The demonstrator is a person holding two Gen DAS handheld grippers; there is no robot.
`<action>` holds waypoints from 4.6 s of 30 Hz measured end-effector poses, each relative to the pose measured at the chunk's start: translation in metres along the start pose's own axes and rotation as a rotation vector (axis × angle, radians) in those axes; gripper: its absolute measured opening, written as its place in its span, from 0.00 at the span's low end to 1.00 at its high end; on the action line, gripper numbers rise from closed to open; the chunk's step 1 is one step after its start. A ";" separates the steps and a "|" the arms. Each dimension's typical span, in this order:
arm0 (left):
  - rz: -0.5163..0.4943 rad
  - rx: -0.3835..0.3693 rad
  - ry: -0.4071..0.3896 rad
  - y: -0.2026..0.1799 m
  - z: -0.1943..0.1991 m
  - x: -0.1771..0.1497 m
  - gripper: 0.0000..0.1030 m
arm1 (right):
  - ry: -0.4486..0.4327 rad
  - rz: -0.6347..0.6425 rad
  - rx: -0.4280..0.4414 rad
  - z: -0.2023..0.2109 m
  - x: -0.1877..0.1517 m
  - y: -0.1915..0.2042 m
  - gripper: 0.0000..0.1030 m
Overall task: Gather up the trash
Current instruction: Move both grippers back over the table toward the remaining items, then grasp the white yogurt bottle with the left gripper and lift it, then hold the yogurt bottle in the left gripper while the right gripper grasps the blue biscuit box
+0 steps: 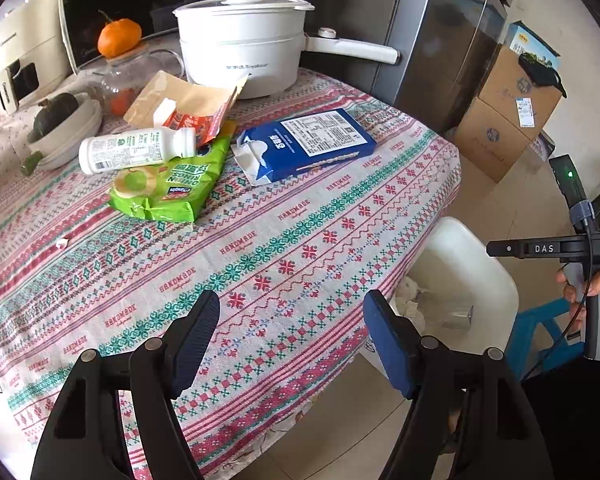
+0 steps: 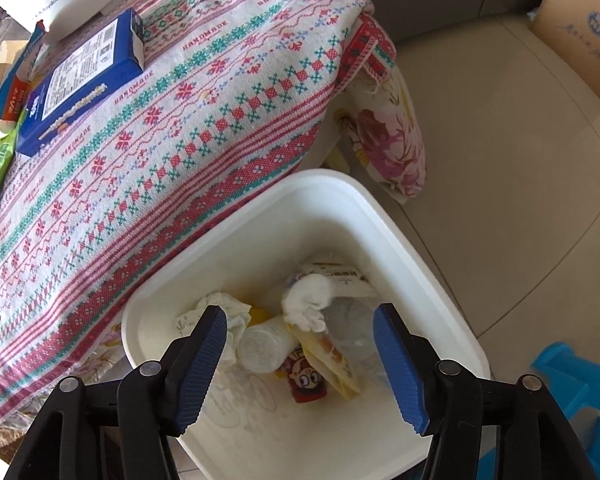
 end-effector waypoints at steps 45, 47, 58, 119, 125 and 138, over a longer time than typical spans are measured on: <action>-0.408 0.250 0.166 0.141 -0.108 0.183 0.74 | -0.143 0.267 0.030 0.032 0.056 0.112 0.73; -0.450 0.257 0.215 0.144 -0.125 0.192 0.74 | -0.141 0.275 0.030 0.031 0.058 0.112 0.73; -0.510 0.211 0.431 0.156 -0.163 0.171 0.71 | -0.140 0.277 0.050 0.032 0.064 0.113 0.73; 0.427 -0.049 0.077 0.155 0.007 0.000 0.50 | -0.092 0.918 0.063 -0.019 0.095 0.220 0.86; 0.451 -0.048 0.062 0.155 0.006 -0.001 0.50 | -0.096 1.124 -0.005 -0.026 0.113 0.241 0.98; 0.464 -0.045 0.087 0.158 -0.011 0.010 0.50 | 0.020 1.219 -0.129 -0.095 0.156 0.272 1.00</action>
Point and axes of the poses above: each gripper's, at about its wrist camera, not at the fingertips, and z roughly against the way its jaws point, y to its left, x to its top, the point moved 2 cm from there along -z, roughly the way its jaws point, and after that the axes turned 8 degrees about y, right-handed, at the moved point
